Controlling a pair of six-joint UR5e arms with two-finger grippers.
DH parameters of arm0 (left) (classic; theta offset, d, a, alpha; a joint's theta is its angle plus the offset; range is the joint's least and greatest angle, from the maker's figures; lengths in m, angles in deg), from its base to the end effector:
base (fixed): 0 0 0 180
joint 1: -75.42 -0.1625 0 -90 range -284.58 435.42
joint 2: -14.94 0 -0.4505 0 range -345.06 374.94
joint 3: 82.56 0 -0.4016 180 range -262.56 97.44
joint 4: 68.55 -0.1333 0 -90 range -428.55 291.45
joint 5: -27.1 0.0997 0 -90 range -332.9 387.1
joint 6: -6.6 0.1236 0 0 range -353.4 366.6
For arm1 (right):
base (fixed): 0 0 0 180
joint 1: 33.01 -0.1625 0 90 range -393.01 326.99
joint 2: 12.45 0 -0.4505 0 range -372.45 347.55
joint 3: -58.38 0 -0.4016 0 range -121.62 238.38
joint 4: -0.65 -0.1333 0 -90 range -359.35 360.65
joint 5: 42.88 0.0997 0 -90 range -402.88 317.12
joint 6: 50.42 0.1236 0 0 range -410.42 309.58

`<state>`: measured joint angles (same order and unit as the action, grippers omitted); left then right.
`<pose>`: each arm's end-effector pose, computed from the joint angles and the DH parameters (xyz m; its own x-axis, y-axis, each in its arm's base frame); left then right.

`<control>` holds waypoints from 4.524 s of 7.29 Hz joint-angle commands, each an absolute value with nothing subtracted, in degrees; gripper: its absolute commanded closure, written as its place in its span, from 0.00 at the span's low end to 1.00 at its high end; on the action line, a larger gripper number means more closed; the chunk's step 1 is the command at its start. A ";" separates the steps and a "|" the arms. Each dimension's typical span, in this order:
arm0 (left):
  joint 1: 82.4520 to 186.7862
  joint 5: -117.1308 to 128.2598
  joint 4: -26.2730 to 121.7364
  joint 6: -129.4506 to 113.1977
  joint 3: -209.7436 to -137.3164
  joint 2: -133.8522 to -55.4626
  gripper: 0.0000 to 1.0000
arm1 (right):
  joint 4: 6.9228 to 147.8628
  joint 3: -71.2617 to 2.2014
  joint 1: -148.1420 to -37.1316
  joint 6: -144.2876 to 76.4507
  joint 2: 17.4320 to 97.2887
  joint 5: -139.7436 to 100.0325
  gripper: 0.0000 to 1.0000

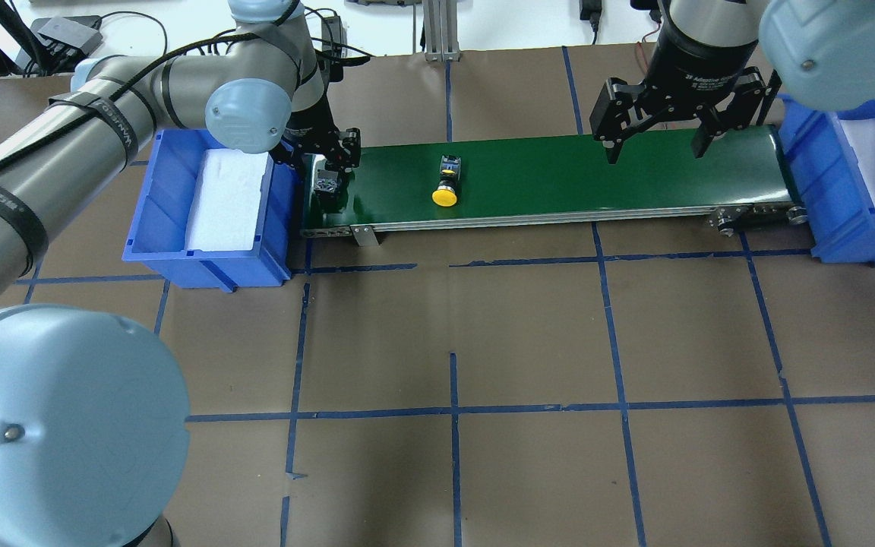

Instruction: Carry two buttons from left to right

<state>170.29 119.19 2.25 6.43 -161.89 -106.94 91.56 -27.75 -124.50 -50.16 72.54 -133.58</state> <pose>-0.1884 -0.6941 0.2728 -0.9959 0.0832 -0.0366 0.0819 0.9960 0.0350 0.1458 -0.5365 0.4793 -0.9997 -0.0215 0.0122 -0.0215 0.9998 0.0040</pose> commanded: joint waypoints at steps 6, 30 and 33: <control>167.46 118.77 17.46 6.96 -174.51 -76.99 0.00 | 91.52 -27.76 -124.59 -50.24 72.54 -133.67 0.00; 167.53 119.03 22.24 7.22 -172.56 -76.21 0.00 | 91.53 -27.84 -124.41 -50.16 72.54 -133.58 0.00; 167.53 119.03 22.24 7.22 -172.56 -76.21 0.00 | 91.52 -27.84 -124.41 -50.16 72.54 -133.49 0.00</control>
